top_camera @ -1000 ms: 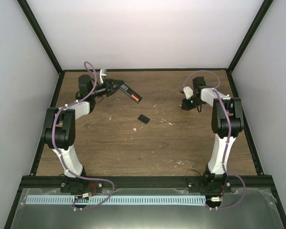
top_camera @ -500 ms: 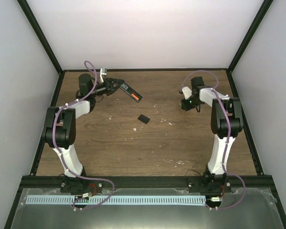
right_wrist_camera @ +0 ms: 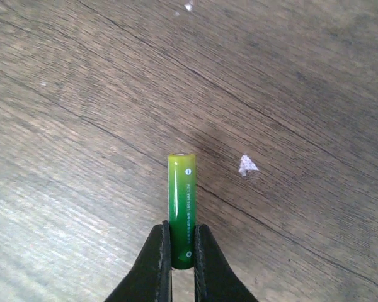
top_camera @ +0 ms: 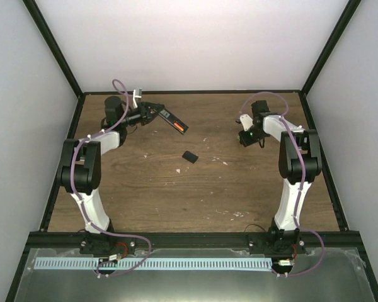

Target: Load the batteries into the remote control

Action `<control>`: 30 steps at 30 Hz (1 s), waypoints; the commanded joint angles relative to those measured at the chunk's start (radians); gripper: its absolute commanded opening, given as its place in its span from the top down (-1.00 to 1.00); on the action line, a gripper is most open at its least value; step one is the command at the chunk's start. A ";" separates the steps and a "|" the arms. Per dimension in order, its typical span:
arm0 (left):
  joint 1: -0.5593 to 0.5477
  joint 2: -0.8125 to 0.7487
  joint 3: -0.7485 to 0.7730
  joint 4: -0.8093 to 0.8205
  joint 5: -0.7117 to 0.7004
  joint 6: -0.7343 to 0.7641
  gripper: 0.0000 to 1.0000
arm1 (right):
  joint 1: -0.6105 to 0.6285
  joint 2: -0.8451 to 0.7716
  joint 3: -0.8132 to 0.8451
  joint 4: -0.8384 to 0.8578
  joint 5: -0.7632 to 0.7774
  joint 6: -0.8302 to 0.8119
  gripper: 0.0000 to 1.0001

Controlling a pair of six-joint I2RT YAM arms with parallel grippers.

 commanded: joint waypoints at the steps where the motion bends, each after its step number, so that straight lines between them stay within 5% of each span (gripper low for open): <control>1: 0.004 0.012 -0.009 0.019 0.003 0.022 1.00 | 0.034 -0.073 0.073 -0.067 -0.014 0.027 0.99; 14: -0.043 0.015 -0.075 0.005 0.001 0.078 1.00 | 0.244 -0.166 0.227 -0.289 -0.145 0.155 0.99; 30: -0.098 0.052 -0.139 0.077 0.047 0.078 1.00 | 0.362 -0.137 0.435 -0.538 -0.292 0.271 0.99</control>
